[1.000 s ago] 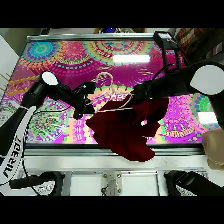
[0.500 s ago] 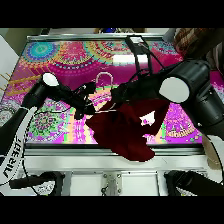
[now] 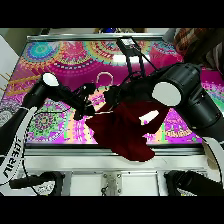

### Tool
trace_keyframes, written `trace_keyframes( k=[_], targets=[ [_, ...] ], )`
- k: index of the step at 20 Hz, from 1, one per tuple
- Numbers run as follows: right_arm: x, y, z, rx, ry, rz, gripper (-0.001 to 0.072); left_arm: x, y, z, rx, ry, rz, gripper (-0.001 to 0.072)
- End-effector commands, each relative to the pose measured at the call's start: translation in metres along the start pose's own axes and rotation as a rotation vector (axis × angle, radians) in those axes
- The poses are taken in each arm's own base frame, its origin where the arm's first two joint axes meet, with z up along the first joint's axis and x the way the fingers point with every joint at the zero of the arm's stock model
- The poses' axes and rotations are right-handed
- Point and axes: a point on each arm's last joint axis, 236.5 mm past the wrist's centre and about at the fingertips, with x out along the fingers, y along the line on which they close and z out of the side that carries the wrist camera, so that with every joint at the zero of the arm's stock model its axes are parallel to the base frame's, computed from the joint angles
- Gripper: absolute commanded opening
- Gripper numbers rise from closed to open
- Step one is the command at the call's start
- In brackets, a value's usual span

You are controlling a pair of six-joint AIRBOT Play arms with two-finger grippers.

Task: Fold the clothes and pants, and hang the long-sleeved shirts on hangers.

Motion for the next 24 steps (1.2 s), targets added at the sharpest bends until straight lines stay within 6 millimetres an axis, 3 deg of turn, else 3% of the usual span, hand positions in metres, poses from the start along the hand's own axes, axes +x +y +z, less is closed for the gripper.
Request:
trace_keyframes(
  k=[1, 8, 13, 17, 20, 22, 24],
  targets=[
    [-0.012, -0.001, -0.004, -0.003, 0.006, -0.004, 0.0657, 0.0, -0.003, 0.0, 0.002, 0.001, -0.014, 0.0021],
    [-0.04, -0.003, -0.016, -0.072, 0.027, 0.013, 0.0658, 0.0, -0.005, 0.0, 0.002, 0.002, -0.022, 0.0021],
    [-0.082, -0.008, -0.01, -0.167, -0.005, 0.188, 0.0658, 0.0, -0.005, 0.0, 0.001, 0.002, -0.022, 0.0021],
    [-0.115, -0.059, -0.02, -0.14, -0.041, 0.172, 0.0658, 0.0, -0.005, 0.0, 0.001, 0.002, -0.022, 0.0021],
    [-0.118, -0.116, -0.042, -0.008, -0.074, 0.09, 0.0657, 0.0, -0.005, 0.0, 0.001, 0.001, -0.023, 0.0021],
    [-0.119, -0.151, -0.046, 0.087, -0.101, 0.024, 0.0657, 0.0, -0.005, 0.0, 0.001, 0.002, -0.023, 0.0021],
    [-0.123, -0.172, -0.047, 0.139, -0.113, -0.018, 0.0657, 0.0, -0.005, 0.0, 0.001, 0.002, -0.023, 0.0021]
  ],
)
